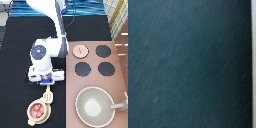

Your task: Take the lid off the pot, put the pot on the plate, and use the tool to push the pot to the front of the table.

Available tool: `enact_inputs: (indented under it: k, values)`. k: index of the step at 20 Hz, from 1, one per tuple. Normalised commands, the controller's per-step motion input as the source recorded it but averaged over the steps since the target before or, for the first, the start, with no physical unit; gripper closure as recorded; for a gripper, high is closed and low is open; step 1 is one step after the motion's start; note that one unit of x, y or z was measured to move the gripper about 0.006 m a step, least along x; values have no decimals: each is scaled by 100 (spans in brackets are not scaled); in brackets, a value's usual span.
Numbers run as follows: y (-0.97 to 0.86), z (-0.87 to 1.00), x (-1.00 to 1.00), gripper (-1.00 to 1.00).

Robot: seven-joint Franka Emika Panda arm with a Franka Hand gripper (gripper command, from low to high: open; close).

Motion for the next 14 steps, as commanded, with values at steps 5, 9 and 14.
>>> enact_inputs:
  k: [5, 9, 14]
  values:
    - [-6, 73, -61, 100]
    - [-14, 80, -12, 100]
    - [-27, 56, 39, 100]
